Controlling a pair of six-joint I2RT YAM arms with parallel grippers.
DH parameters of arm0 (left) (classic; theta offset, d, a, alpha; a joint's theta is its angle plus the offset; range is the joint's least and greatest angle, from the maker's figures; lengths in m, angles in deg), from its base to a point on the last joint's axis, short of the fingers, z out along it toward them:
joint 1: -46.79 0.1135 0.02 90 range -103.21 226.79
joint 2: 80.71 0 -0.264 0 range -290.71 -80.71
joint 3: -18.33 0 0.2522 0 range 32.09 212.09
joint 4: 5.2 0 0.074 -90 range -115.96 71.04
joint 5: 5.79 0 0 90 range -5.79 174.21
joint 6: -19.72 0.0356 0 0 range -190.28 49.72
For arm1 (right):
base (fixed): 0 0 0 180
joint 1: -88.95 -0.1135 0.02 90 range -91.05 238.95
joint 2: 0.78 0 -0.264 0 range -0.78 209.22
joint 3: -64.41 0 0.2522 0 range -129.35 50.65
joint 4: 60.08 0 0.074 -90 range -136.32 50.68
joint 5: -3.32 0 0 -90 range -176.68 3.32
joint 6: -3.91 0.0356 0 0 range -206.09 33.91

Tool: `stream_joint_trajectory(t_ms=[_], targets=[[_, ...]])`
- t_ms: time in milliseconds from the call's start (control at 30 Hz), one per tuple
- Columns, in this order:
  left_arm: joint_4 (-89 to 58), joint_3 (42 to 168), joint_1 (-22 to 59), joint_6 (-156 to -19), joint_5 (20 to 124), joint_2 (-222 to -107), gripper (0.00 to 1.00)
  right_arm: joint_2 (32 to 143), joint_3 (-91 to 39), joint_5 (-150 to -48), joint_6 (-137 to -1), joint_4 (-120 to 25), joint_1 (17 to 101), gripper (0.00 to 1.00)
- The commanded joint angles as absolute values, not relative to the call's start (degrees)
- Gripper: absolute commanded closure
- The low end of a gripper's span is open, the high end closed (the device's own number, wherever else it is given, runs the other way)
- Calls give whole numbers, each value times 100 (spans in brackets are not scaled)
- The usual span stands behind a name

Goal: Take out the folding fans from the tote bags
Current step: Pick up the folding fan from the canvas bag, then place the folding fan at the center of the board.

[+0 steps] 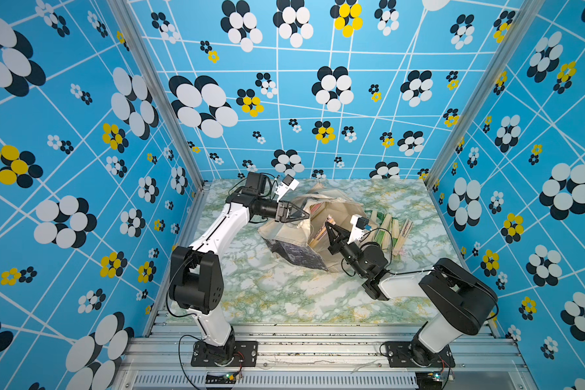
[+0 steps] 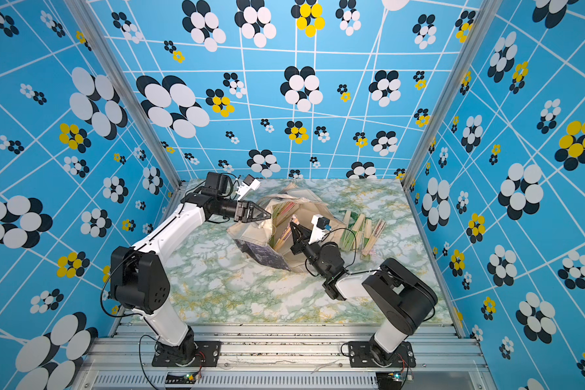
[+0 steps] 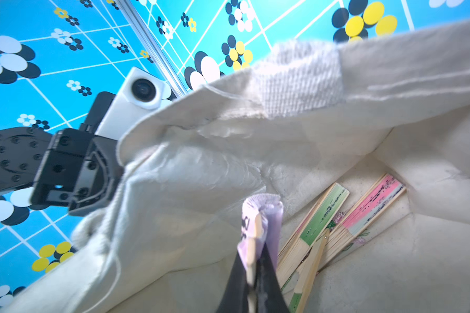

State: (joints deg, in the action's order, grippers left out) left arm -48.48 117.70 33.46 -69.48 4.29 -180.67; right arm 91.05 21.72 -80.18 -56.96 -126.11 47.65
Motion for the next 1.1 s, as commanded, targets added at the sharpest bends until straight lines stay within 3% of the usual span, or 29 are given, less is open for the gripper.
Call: stream_joint_trajectory(t_ms=[0,167,433,567,700,833,1067], targets=[[-4628,11744,3456,-7009,255,-18203,100,8529,2383,-8127,-6232,-12676,4730,100],[-4609,11702,3533,-7002,243,-18254,100,7190,2449,-8015,-6603,-11659,4729,100],[-4597,11732,3618,-7036,248,-18302,100,4313,1483,-6807,-7316,-6899,4867,100],[-4604,11778,3656,-7032,256,-18310,100,3458,727,-5839,-7269,-4681,4965,100],[-4601,11805,3659,-7028,248,-18330,100,3463,-35,-4615,-7244,-2799,5010,100],[-4689,11827,3658,-6949,232,-18287,100,3738,-39,-3920,-6957,-2405,5190,100],[-4952,11643,3695,-6650,204,-18011,100,4637,226,-4393,-6572,-2637,6115,100]])
